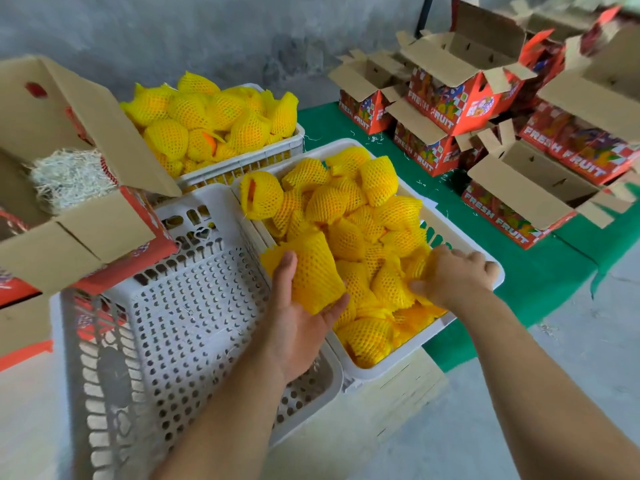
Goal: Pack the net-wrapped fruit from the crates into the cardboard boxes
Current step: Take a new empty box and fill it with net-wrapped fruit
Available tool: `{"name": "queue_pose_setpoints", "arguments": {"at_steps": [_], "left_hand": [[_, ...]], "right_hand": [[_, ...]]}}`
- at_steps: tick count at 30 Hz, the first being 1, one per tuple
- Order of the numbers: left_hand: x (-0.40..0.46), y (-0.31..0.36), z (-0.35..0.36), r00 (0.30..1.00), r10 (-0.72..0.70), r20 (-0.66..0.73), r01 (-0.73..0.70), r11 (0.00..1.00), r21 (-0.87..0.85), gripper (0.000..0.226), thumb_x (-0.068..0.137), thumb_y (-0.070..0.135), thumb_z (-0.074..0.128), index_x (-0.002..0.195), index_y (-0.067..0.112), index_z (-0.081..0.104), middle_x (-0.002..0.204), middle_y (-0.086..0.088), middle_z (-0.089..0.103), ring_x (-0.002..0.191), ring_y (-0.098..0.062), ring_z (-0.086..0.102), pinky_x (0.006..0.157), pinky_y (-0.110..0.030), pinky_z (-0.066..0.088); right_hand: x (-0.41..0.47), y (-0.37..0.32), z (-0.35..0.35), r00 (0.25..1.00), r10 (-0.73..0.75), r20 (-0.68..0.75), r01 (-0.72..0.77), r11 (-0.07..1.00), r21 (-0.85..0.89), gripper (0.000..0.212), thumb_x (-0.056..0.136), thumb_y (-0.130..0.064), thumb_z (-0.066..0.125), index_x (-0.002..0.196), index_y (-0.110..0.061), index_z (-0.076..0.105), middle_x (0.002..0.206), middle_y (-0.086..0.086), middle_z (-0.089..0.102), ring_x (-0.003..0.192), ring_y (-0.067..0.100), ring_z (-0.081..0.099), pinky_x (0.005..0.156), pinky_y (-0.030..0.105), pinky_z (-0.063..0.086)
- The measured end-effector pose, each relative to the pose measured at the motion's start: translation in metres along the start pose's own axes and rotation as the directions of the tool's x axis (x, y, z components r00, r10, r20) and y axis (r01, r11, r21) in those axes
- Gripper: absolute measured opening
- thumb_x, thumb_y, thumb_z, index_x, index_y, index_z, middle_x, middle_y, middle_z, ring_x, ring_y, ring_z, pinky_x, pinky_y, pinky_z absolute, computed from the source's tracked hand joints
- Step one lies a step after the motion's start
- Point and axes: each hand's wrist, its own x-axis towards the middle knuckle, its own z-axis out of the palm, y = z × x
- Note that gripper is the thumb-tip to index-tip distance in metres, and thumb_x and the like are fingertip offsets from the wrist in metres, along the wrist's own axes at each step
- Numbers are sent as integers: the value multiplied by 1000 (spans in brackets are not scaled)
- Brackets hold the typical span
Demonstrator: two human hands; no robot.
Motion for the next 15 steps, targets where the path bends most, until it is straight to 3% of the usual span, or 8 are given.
{"name": "queue_pose_setpoints", "arguments": {"at_steps": [2,4,6,8,10,12,15], "left_hand": [[-6,-1,-3,999,-2,-39,3,1000,29,69,86,57,70,145,25,58,135,-10,68,115,-27,71,89,-38,59],[-14,-1,-6,999,16,-33,-15,999,45,55,89,53,67,138,27,65,134,-8,69,117,-26,71,85,-36,60],[-22,3,-7,1000,28,-14,-27,998,62,44,94,53,60,132,33,69,137,-5,67,124,-26,67,87,-34,59],[-32,8,-11,999,43,26,-45,994,99,44,103,54,49,139,34,64,147,-4,61,134,-25,59,96,-33,56],[-44,19,-21,996,86,8,-87,991,101,52,106,56,41,148,30,56,153,-5,55,140,-24,53,103,-33,52],[-64,37,-42,986,161,-38,-157,983,98,62,104,61,40,154,25,48,153,-9,54,141,-27,52,105,-36,52],[-114,74,-90,965,241,-99,-228,965,129,67,99,64,44,149,21,52,144,-13,61,131,-29,61,94,-36,58]], "right_hand": [[-19,-7,-9,999,-26,-20,32,909,416,79,74,-79,67,128,-24,48,120,3,60,108,28,58,90,48,50],[-49,-24,-19,996,-80,-36,78,618,782,80,67,-78,75,123,-27,49,115,-2,63,100,23,63,80,43,56],[-81,-48,-26,994,-98,-40,70,328,942,77,62,-75,81,118,-30,55,112,-3,69,97,23,69,77,41,61],[-112,-78,-26,992,-121,-28,43,117,992,74,59,-75,80,116,-33,60,113,-3,72,98,21,72,76,35,62],[-141,-113,-22,987,-150,-55,67,76,995,75,63,-80,67,123,-35,59,129,-2,64,117,19,64,97,43,55],[-170,-146,-17,977,-166,-132,161,181,970,77,70,-85,53,128,-35,56,134,-3,56,128,18,52,111,47,42],[-224,-199,-10,924,-322,-204,280,212,936,74,69,-88,57,123,-38,56,115,-9,67,110,4,63,92,32,51]]}}
